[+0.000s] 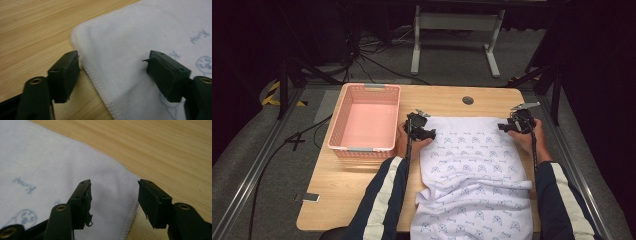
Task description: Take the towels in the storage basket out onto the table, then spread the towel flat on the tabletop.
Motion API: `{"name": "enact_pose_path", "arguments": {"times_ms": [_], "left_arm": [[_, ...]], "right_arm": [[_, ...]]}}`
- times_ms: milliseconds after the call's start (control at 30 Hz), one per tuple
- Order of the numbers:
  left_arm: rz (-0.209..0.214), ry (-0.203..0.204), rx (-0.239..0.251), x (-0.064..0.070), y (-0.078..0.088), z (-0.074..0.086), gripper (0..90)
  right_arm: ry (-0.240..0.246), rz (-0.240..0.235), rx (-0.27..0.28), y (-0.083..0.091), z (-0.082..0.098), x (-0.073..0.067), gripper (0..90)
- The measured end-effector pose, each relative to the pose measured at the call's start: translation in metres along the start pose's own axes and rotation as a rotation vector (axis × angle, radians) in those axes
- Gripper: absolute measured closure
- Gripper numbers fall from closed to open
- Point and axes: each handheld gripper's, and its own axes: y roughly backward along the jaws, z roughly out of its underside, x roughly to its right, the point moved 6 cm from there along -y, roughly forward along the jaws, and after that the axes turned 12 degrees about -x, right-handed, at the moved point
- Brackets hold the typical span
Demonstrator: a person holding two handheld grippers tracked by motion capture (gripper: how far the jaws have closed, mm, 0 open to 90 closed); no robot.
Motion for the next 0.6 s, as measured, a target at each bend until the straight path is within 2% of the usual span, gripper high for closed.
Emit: {"name": "enact_pose_path", "arguments": {"times_ms": [67,167,267,367,433,533,600], "left_arm": [[0.005,-0.006,-0.011,0.000,0.000,-0.001,32.7],[0.015,-0.022,0.002,0.000,0.001,-0.003,45.7],[0.029,-0.016,0.005,-0.002,0.002,-0.002,57.8],[0.042,-0.011,0.004,-0.005,0.002,-0.003,70.1],[0.053,-0.022,0.000,-0.003,0.002,-0.004,78.1],[0.027,-0.024,0.008,0.001,0.000,-0.006,84.4],[0.018,-0.038,0.000,0.001,0.000,-0.008,85.0]], "right_arm": [[-0.006,0.007,-0.014,-0.005,0.001,0.003,38.0],[-0.039,-0.019,0.000,-0.009,0.001,0.007,34.7],[-0.042,-0.052,0.012,-0.010,0.002,0.008,38.8],[-0.016,-0.071,-0.006,-0.007,0.002,0.004,53.2],[0.001,-0.083,-0.016,-0.006,0.001,0.000,63.3],[0.007,-0.091,-0.033,-0.005,0.001,-0.004,71.1],[0.004,-0.101,-0.036,-0.004,0.000,-0.005,75.0]]}}
